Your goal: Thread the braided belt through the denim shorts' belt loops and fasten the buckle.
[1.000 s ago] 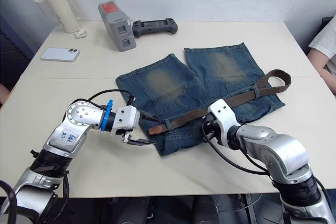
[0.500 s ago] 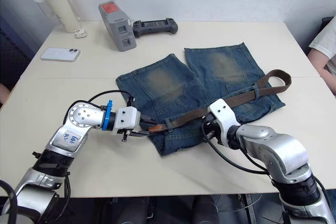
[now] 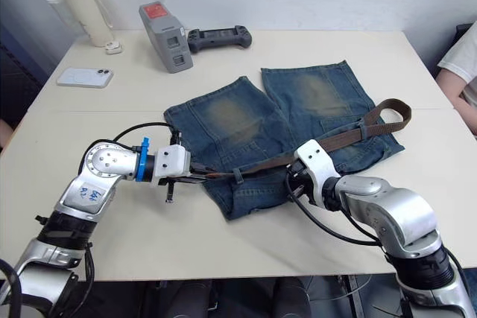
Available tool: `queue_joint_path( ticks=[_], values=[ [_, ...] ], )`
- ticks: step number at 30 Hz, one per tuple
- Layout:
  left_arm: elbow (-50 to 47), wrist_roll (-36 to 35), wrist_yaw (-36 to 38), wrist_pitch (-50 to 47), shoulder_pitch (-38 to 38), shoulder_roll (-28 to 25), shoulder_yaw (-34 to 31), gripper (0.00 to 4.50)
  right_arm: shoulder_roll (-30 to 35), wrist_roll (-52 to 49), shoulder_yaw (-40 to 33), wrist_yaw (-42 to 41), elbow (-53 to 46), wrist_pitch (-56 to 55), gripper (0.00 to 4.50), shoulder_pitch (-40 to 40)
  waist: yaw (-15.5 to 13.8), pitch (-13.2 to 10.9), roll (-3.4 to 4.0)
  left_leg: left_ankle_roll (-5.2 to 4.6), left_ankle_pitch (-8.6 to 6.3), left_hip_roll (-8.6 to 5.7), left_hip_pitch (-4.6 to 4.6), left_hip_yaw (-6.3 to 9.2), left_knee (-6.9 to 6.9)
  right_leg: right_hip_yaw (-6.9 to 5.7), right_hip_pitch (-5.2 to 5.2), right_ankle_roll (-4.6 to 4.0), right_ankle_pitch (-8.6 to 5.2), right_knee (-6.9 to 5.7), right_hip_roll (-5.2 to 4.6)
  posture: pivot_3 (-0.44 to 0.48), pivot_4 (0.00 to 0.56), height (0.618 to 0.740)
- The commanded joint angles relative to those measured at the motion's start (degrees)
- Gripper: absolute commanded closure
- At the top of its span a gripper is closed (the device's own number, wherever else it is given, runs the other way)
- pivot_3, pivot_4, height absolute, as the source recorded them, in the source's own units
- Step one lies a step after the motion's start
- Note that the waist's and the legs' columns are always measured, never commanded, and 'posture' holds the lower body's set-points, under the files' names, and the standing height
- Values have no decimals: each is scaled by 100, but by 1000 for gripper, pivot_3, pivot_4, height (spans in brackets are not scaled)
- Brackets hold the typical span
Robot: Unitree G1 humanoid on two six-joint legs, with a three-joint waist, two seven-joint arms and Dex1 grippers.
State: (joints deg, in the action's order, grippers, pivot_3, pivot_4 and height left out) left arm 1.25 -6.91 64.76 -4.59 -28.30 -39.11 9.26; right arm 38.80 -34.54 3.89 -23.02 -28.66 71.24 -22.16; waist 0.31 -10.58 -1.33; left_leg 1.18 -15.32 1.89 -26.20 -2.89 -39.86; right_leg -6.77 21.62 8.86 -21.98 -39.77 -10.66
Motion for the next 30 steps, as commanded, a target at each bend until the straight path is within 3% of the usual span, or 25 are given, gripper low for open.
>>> queue_joint_path(
  ticks=[1, 5, 7, 9, 23, 30],
  values=[
    [-962, -525, 236, -869, 613, -729, -674, 4398, 204, 226, 259, -275, 540, -71, 4500, -156, 21, 0, 0, 0, 0, 0, 2, 0, 4, 0, 0, 0, 0, 1, 0, 0, 150, 664],
    [-1211, -583, 156, -1019, 1688, -1494, -1552, 4398, 213, 282, 483, -625, 983, -260, 4500, -550, 108, 0, 0, 4, 1, 1, 10, 0, 17, 1, -1, -1, -1, 8, 1, 0, 150, 664],
    [-1120, -996, 64, -1708, 2174, -1574, -2137, 4398, 149, 317, 633, -760, 1151, -339, 4500, -722, 127, 0, 0, 5, 2, 2, 12, 0, 19, 1, -2, -2, -1, 8, 1, 0, 150, 664],
    [-994, -1025, 124, -1574, 2639, -1692, -2508, 4398, 120, 404, 787, -893, 1307, -430, 4500, -855, 124, 0, -1, 5, 2, 3, 15, 2, 22, 0, -2, -3, -2, 7, 1, 0, 150, 664],
    [-931, -1275, 88, -1501, 5174, -1398, -4797, 4398, -55, 773, 1320, -1552, 1926, -759, 4500, -1452, 193, 11, -18, 34, -13, 35, 99, -68, 72, 8, -4, -34, -18, 13, 1, 0, 150, 664],
    [-812, -1362, -65, -1501, 5696, -1108, -5298, 4398, -139, 950, 1498, -1835, 2192, -911, 4500, -1716, 210, 12, -19, 64, -31, 87, 113, -93, 71, -1, 19, -65, -34, -10, 25, 0, 150, 664]
  ],
)
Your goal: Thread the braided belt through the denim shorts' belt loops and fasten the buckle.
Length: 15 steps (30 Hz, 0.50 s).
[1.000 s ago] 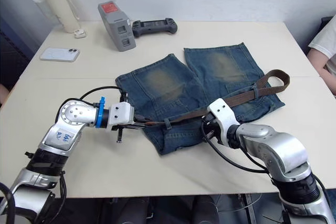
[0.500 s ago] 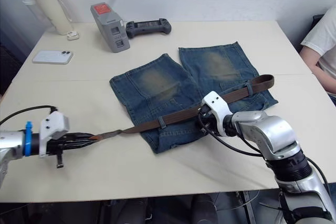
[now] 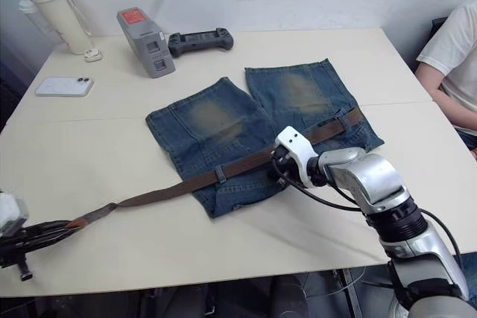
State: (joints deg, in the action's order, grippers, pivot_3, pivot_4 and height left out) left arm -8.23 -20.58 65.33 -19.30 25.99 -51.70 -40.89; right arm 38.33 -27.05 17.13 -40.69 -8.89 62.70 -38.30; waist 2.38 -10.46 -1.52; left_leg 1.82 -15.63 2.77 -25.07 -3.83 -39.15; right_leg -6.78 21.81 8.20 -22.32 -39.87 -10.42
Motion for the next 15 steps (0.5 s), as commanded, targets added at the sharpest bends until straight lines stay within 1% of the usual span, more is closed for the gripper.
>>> queue_joint_path(
  ticks=[1, 3, 5, 8, 10, 15],
  values=[
    [150, -25, -146, -54, 309, 203, -341, 4398, -98, 218, 185, -93, 233, -71, 4500, -126, 3, 0, 0, 0, 0, 0, 0, 0, 0, 1, 1, 0, 0, -1, 0, 0, 150, 664],
    [149, -97, -141, -159, 417, 287, -416, 4398, -110, 236, 203, -128, 255, -86, 4500, -157, 9, 0, -1, 0, 0, 1, -1, -3, 0, 1, 3, 0, 0, -2, 0, 0, 150, 664],
    [215, 33, -97, -47, 613, 305, -439, 4398, -135, 244, 221, -152, 266, -80, 4500, -192, 23, 1, -1, 2, -1, 3, -1, -4, 0, 2, 6, -1, 0, -3, 0, 0, 150, 664],
    [341, 16, -118, -14, 825, 387, -575, 4398, -174, 289, 236, -212, 270, -61, 4500, -224, 56, 1, -1, 4, -5, 4, -3, -12, 1, 2, 15, -5, -2, -6, -2, 0, 150, 664],
    [474, -17, -230, -17, 842, 443, -688, 4398, -188, 300, 249, -237, 271, -55, 4500, -232, 66, 1, -1, 4, -6, 5, -3, -13, 1, 2, 17, -6, -3, -7, -2, 0, 150, 664],
    [715, 6, -201, 96, 1042, 507, -775, 4398, -248, 337, 260, -276, 277, -49, 4500, -253, 80, 1, -1, 3, -9, 8, -3, -18, 2, 1, 22, -8, -4, -9, -1, 0, 150, 664]
  ],
)
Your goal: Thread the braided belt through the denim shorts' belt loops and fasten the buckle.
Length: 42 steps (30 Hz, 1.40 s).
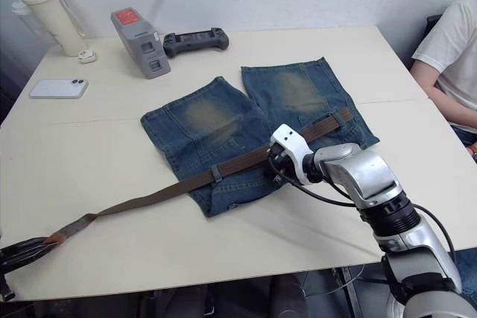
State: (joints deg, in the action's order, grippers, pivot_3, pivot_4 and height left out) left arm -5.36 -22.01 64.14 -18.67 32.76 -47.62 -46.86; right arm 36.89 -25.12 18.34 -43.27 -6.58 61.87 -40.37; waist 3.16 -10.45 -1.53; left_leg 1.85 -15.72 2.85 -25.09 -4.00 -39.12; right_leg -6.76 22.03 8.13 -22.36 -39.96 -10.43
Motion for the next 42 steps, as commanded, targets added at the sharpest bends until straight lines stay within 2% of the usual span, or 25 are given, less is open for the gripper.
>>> queue_joint_path(
  ticks=[1, 5, 9, 11, 14, 17, 18, 19, 20, 21, 22, 24, 28, 30, 31, 33, 36, 38, 40, 41, 42],
  values=[
    [483, 106, -112, 31, 390, 178, -200, 4398, -126, 151, 134, -16, 53, 32, 4500, -57, 2, 0, 0, 0, 0, 0, 0, -2, 0, 1, 1, 0, 0, 0, 0, 0, 150, 664],
    [698, -40, -136, 30, 510, 354, -269, 4398, -173, 190, 114, -33, 82, 14, 4500, -64, 10, 0, 0, 1, -3, 3, 1, -6, 0, 1, 4, 0, 0, -1, 0, 0, 150, 664],
    [858, 2, -183, 117, 522, 298, -313, 4398, -239, 228, 73, -31, 89, 24, 4500, -83, 18, 2, -1, 6, -11, 15, 0, -33, 2, 4, 34, -3, 0, -14, 0, 0, 150, 664],
    [803, -198, -227, -36, 362, 265, -379, 4398, -269, 223, 45, -37, 87, 34, 4500, -102, 18, 2, -1, 6, -12, 19, 1, -46, 2, 5, 39, -4, 1, -15, 0, 0, 150, 664],
    [599, -737, -47, -479, 175, 177, -484, 3179, -283, 154, -19, -125, -10, 26, 4500, -138, 16, 2, -1, -24, -31, 27, 1, -54, 2, 5, 43, -7, 3, -16, 1, 0, 150, 664],
    [503, -1172, -14, -707, -160, 27, -674, 2150, -278, -19, -114, -309, -200, 27, 4500, -209, 11, 2, -1, -25, -32, 28, -1, -55, 2, 5, 45, -10, 4, -16, 2, 0, 150, 664],
    [507, -1302, -18, -777, -313, -58, -759, 1562, -264, -96, -152, -400, -278, 19, 4500, -241, 4, 7, -10, -24, -32, 29, -4, -56, 2, 5, 48, -11, 5, -16, 3, 0, 150, 664],
    [506, -1453, -36, -890, -465, -146, -864, 1354, -251, -182, -209, -497, -357, 24, 4500, -265, -13, 7, -11, -23, -34, 30, -5, -56, 1, -1, 48, -12, 5, -13, 2, 0, 150, 664],
    [502, -1612, -53, -1024, -598, -238, -977, 864, -246, -250, -257, -589, -409, 5, 4500, -278, -18, 7, -12, -23, -34, 30, -7, -56, 1, -1, 48, -13, 6, -11, 1, 0, 150, 664],
    [516, -1712, -68, -1131, -691, -304, -1047, 562, -256, -282, -283, -641, -421, -3, 4500, -296, -24, 7, -12, -22, -34, 30, -9, -55, 0, -3, 49, -14, 6, -11, 2, 0, 150, 664],
    [518, -1813, -65, -1202, -807, -373, -1119, 28, -239, -346, -325, -718, -465, 1, 4500, -313, -28, 7, -12, -22, -34, 30, -11, -54, 0, -5, 50, -14, 7, -11, 2, 0, 150, 664],
    [331, -2299, -66, -1676, -1075, -576, -1248, 28, -96, -588, -448, -1008, -681, 27, 4500, -347, -34, 5, -8, -18, -32, 27, -16, -55, 0, -6, 52, -14, 7, -8, 0, 0, 150, 664],
    [-348, -3788, -85, -3213, -1568, -924, -975, 28, 380, -996, -645, -1528, -1194, 131, 4500, -332, -95, -4, -12, -17, -32, 14, -25, -60, 0, -8, 51, -6, 12, -2, -10, 0, 150, 664],
    [-810, -4216, -167, -3665, -1789, -1055, -498, 28, 656, -1113, -679, -1691, -1411, 154, 4500, -262, -110, -4, -12, -19, -33, 11, -22, -54, 0, -6, 44, -2, 14, 5, -11, 0, 150, 664],
    [-1029, -4308, -389, -3737, -2121, -1094, -55, 28, 756, -1170, -752, -1709, -1517, 194, 4500, -219, -123, -6, -9, -19, -34, 10, -20, -53, 0, -5, 42, -2, 15, 8, -11, 0, 150, 664],
    [-1407, -4175, -733, -3596, -2881, -1058, 888, 28, 865, -1221, -939, -1568, -1670, 336, 4500, -154, -133, -6, -8, -19, -34, 7, -18, -53, 0, -1, 43, -2, 15, 16, -13, 0, 150, 664],
    [-1669, -3822, -968, -3604, -3609, -1044, 1889, 28, 1041, -1468, -1170, -1561, -1886, 593, 4500, -45, -207, -11, -5, -18, -33, 6, -14, -63, 0, 2, 43, -2, 14, 16, -11, 0, 150, 664],
    [-1781, -2994, -1258, -3385, -4417, -889, 3049, 0, 1051, -1678, -1563, -1334, -2111, 876, 3832, 115, -218, -10, -7, -12, -26, 6, -18, -62, -4, -5, 42, -5, 19, 11, -10, 0, 150, 664],
    [-1551, -2569, -1564, -3193, -5195, -474, 3776, 0, 1118, -1874, -1843, -1189, -2336, 1117, 3336, 245, -197, -10, -7, -13, -27, 5, -18, -70, -4, 1, 39, -3, 21, 9, -8, 0, 150, 664],
    [-1379, -2358, -1681, -3209, -5635, -213, 4182, 0, 1111, -1966, -2078, -1047, -2464, 1258, 2610, 338, -202, -10, -7, -13, -26, 1, -17, -67, -2, -2, 37, -2, 21, 11, -9, 0, 150, 664],
    [-1212, -2281, -1847, -3333, -6003, 66, 4449, 0, 1129, -2026, -2272, -936, -2577, 1383, 2373, 421, -229, -11, -6, -13, -26, 1, -17, -68, -2, -2, 38, -3, 21, 12, -8, 0, 150, 664]
  ],
)
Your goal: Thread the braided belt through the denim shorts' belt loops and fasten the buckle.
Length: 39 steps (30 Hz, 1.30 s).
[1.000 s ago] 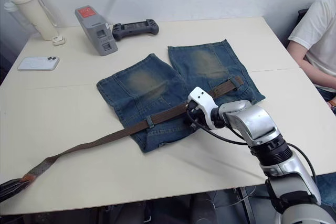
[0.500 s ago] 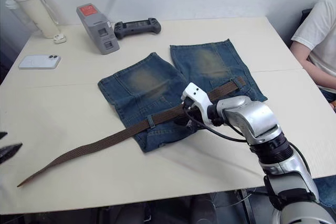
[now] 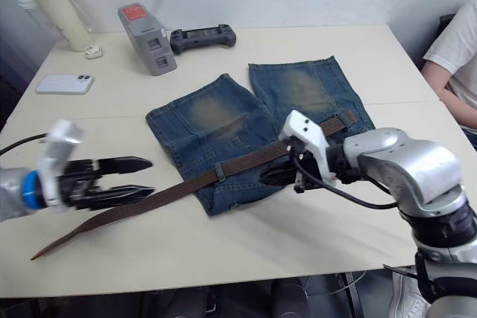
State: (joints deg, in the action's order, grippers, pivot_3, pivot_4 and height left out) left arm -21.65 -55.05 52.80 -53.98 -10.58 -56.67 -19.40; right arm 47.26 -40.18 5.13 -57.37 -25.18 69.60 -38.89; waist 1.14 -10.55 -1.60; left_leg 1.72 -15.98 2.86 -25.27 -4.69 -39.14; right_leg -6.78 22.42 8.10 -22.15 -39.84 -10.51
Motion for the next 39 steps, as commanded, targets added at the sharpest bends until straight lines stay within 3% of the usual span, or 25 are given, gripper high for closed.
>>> queue_joint_path(
  ticks=[1, 5, 7, 10, 18, 21, 25, 29, 32, 34, 39],
  values=[
    [533, 1086, -808, 101, -1903, 1137, 1875, 0, 86, -571, -1082, 576, -795, 706, 2090, 320, -50, -2, -3, -2, 2, -1, -4, 2, -1, -2, 1, 0, 0, 0, 0, 0, 150, 664],
    [1063, 1589, -1297, -173, -2654, 1778, 2541, 0, 305, -746, -1680, 871, -1185, 1168, 441, 684, -126, -6, -10, -4, 3, -2, -9, 2, -14, -3, 0, 4, 2, -9, 1, 0, 150, 664],
    [1142, 1983, -1334, 14, -2766, 1915, 2967, 0, 346, -681, -1848, 1062, -1341, 1277, 92, 820, -122, -9, -16, -6, 2, 0, -13, 0, -11, 0, 0, 8, 6, -8, 2, 0, 150, 664],
    [1299, 2374, -1458, 22, -2862, 2054, 3374, 0, 370, -663, -2145, 1414, -1607, 1422, 92, 1037, -159, -10, -18, -10, 2, -4, -14, 6, -9, -8, -4, 9, 6, -1, 0, 0, 150, 664],
    [1509, 2658, -1555, -140, -2981, 2369, 3516, 0, 563, -745, -2656, 1706, -1959, 1646, 92, 1485, -160, -11, -20, -12, 3, -5, -15, 4, -11, -6, -5, 12, 8, 6, 0, 0, 150, 664],
    [1090, 2207, -1050, 302, -2933, 2447, 3193, 0, 617, -777, -2772, 1676, -1922, 1662, 92, 1526, -173, -11, -20, -12, 3, -5, -14, 4, -11, -5, -6, 12, 8, 8, 0, 0, 150, 664],
    [493, 2423, -155, 1167, -2681, 2076, 3413, 0, 714, -777, -2678, 1693, -1836, 1503, 92, 1614, -205, -13, -22, -12, 3, -5, -15, 4, -10, -6, -6, 12, 8, 8, 0, 0, 150, 664],
    [351, 2901, 383, 1696, -2503, 1709, 3922, 0, 754, -721, -2562, 1707, -1753, 1369, 92, 1622, -213, -12, -21, -12, 3, -5, -16, 5, -10, -8, -8, 12, 8, 13, 0, 0, 150, 664],
    [844, 3771, 398, 2494, -2400, 1608, 4464, 0, 802, -659, -2499, 1736, -1709, 1245, 92, 1657, -215, -12, -20, -12, 3, -5, -10, 3, -7, -7, -11, 12, 8, 27, 0, 0, 150, 664],
    [1184, 3858, 418, 2643, -2291, 1702, 4511, 0, 798, -639, -2471, 1766, -1706, 1187, 92, 1682, -217, -12, -20, -12, 3, -5, -9, 3, -10, -7, -10, 12, 8, 28, 0, 0, 150, 664],
    [1690, 4276, 708, 3214, -2213, 1634, 4667, 1520, 839, -616, -2418, 1793, -1676, 1039, 0, 1716, -251, -12, -21, -15, 2, -6, -13, 4, -16, -8, -10, 13, 8, 28, 0, 0, 150, 664]
  ],
)
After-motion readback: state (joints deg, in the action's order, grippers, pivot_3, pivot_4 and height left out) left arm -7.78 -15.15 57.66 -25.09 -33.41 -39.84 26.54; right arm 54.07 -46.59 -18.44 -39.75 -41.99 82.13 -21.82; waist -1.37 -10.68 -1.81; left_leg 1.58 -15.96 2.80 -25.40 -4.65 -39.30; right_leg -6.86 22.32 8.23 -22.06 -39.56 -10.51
